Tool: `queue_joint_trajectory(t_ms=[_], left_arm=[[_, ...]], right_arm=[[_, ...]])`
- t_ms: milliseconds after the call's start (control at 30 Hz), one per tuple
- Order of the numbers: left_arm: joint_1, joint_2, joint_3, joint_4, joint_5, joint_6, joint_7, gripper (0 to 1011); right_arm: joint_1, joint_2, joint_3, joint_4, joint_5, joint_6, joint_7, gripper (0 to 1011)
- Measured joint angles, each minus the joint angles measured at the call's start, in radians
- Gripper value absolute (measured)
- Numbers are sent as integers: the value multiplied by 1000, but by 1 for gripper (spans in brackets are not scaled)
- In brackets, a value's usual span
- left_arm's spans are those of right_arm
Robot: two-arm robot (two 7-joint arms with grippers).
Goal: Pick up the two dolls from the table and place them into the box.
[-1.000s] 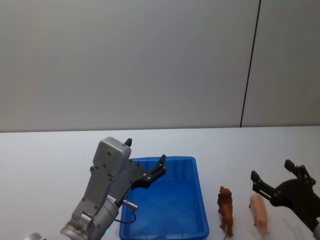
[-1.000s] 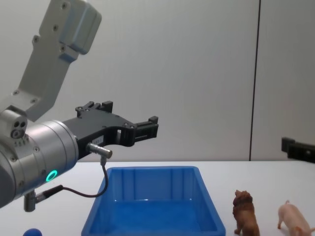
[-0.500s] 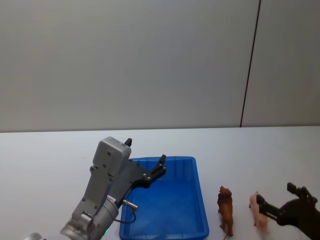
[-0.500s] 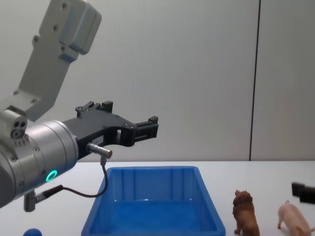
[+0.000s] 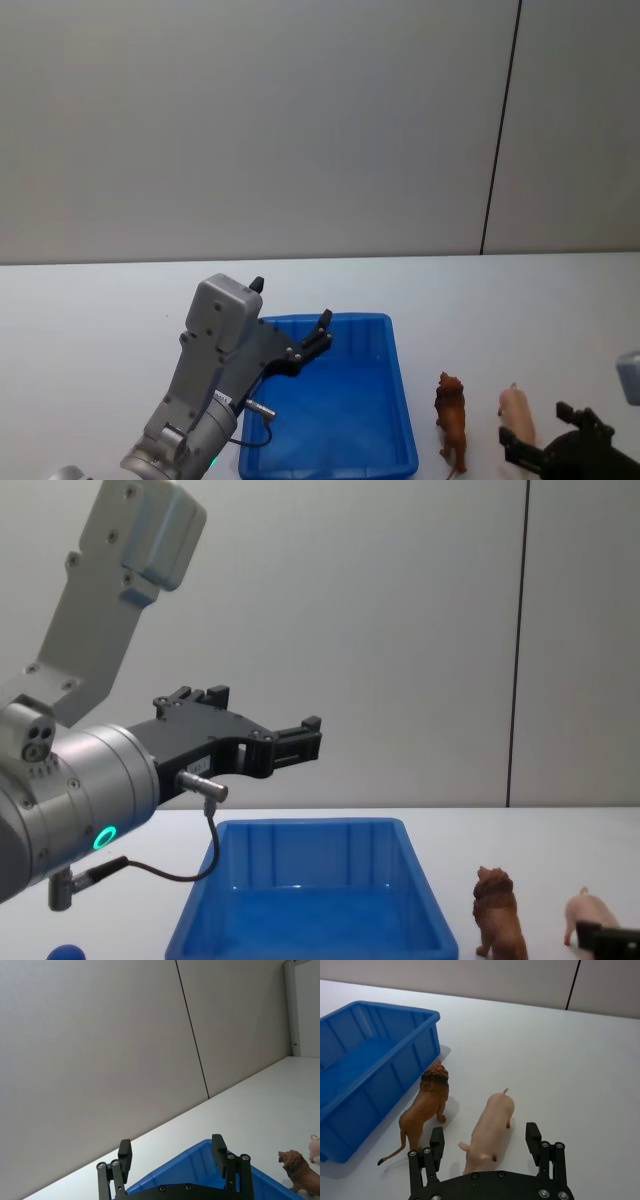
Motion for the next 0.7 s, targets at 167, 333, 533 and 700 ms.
queue_joint_trajectory(t_ms=[167,333,533,700], left_arm=[[0,0,0,0,0,0,0,1003],[0,0,0,0,0,0,0,1003],[0,0,0,0,0,0,0,1003],[0,0,0,0,0,0,0,1003]], right_arm=[[13,-13,-9,26,-2,14,6,1001],[27,-27,-17,53,-2,26,4,1001],[43,-42,-23,77,-2,35,-7,929],[57,-55,-28,98,1,38,-23,780]])
